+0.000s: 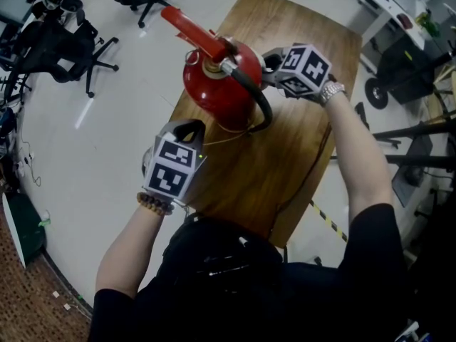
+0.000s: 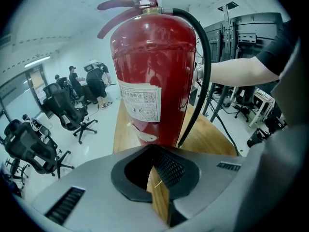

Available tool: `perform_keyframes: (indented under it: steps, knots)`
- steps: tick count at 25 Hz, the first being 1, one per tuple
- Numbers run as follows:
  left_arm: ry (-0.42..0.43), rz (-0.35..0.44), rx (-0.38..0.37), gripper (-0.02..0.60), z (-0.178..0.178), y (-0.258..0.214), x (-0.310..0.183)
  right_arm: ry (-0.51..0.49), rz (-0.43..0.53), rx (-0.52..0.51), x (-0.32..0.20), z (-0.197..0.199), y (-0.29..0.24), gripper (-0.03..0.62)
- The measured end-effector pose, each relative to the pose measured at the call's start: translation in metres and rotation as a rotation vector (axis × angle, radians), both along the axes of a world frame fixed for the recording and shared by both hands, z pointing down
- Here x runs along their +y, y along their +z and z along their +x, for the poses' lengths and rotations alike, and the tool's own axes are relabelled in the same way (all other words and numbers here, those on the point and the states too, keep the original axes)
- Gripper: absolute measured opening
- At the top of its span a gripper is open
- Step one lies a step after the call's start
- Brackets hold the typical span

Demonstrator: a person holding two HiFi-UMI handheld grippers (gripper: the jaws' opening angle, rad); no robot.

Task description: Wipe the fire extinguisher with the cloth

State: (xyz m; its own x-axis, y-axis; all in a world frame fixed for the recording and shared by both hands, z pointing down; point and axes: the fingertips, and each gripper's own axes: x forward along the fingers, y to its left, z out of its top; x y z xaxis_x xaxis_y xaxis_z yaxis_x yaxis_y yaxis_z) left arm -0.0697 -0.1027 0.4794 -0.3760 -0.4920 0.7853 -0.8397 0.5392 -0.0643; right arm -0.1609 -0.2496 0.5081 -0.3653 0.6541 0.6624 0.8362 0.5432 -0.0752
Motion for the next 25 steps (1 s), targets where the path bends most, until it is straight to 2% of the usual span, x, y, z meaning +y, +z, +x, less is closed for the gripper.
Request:
perform_keyframes:
  steps: [25]
  knots:
    - [-0.040, -0.028, 0.034, -0.002, 0.003, 0.020, 0.010, 0.131, 0.071, 0.147, -0.009, 0.007, 0.133, 0.112]
